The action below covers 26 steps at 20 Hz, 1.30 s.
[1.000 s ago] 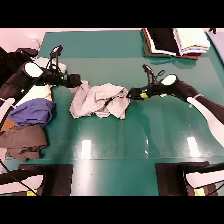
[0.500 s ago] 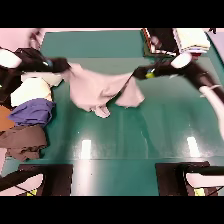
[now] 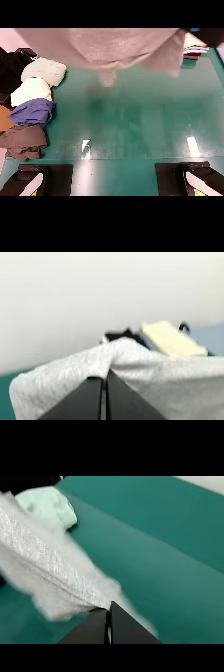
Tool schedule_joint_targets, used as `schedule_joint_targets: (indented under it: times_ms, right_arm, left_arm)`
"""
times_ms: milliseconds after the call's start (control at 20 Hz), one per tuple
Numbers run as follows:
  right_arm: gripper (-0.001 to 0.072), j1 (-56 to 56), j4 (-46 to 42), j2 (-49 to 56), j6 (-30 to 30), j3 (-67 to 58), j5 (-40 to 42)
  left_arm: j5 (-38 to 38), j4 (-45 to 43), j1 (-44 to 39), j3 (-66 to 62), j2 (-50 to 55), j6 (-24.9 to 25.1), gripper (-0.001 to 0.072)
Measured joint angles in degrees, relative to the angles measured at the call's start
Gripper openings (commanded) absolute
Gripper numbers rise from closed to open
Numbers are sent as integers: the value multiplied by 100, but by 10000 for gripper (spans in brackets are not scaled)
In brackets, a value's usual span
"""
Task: Fold the shirts.
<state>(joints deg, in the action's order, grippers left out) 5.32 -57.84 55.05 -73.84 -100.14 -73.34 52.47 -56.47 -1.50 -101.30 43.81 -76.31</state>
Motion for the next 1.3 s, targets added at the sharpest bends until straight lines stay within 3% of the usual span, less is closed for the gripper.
schedule_joint_targets:
  times_ms: [250, 550, 600, 650, 700, 850, 1300]
  right_arm:
    - [10, -140, -55, -496, -564, 651, -413]
    - [11, -144, -114, -326, -883, 2977, -476]
    - [55, -94, -107, -256, -903, 3421, -317]
    - [300, -26, -111, -177, -905, 3794, -138]
    - [480, 37, -118, -94, -898, 4127, 131]
    - [484, 81, -85, 164, -841, 4568, 728]
    - [480, -802, -232, 1366, -487, 4732, 1353]
  left_arm:
    - [365, 66, 7, -96, 79, 11, 19]
    - [1158, 76, 7, 1078, 1311, -7, 20]
    - [1174, 79, 7, 1384, 1537, -7, 19]
    - [1161, 76, 0, 1725, 1770, -4, 19]
    - [1086, 74, -2, 2033, 1985, 20, 20]
    - [876, 72, -24, 2686, 2531, 114, 20]
    - [673, 7, -24, 3071, 2929, 173, 20]
